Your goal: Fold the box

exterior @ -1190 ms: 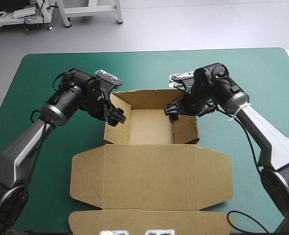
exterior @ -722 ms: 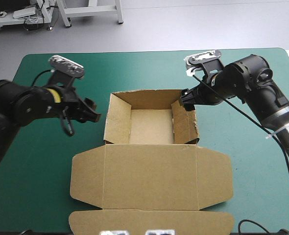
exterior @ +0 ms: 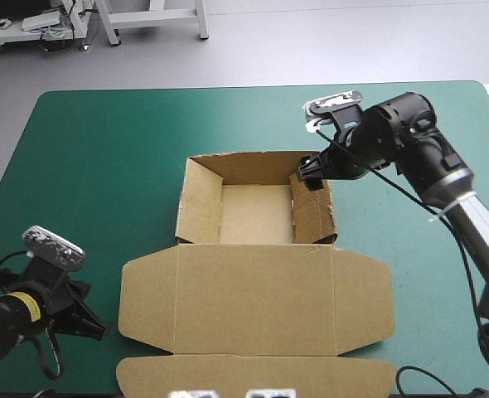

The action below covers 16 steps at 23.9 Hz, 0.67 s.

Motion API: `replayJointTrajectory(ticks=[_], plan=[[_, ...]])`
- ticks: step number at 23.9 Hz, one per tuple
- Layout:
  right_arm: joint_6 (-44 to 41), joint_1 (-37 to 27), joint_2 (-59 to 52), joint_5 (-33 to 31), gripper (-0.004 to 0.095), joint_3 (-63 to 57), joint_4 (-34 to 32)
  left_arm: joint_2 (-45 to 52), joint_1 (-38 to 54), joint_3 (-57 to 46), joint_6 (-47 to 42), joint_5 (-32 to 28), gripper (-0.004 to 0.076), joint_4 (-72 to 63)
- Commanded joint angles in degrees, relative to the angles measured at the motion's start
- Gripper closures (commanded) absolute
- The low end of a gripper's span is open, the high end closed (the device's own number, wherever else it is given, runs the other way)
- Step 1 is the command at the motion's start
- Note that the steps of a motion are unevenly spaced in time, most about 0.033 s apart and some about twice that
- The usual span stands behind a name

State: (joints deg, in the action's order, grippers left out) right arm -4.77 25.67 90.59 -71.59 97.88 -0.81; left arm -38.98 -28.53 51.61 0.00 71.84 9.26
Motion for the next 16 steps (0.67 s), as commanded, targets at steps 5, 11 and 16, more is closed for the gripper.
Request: replayJointTrajectory(ticks=[5, 11, 16], plan=[[0.0, -3.3, 8.6, 0.8, 0.003, 1.5, 2.8, 0.0, -0.4, -7.2, -3.9, 2.0, 0.0733, 2.0], [0.1, -4.9, 14.3, 0.0, 0.005, 1.5, 6.2, 0.0, -0.4, -7.1, -4.1, 2.0, 0.0733, 0.9], [0.8, -4.9, 16.4, 0.1, 0.0587, 1.5, 6.2, 0.0, -0.4, -7.1, -4.1, 2.0, 0.0733, 0.2]])
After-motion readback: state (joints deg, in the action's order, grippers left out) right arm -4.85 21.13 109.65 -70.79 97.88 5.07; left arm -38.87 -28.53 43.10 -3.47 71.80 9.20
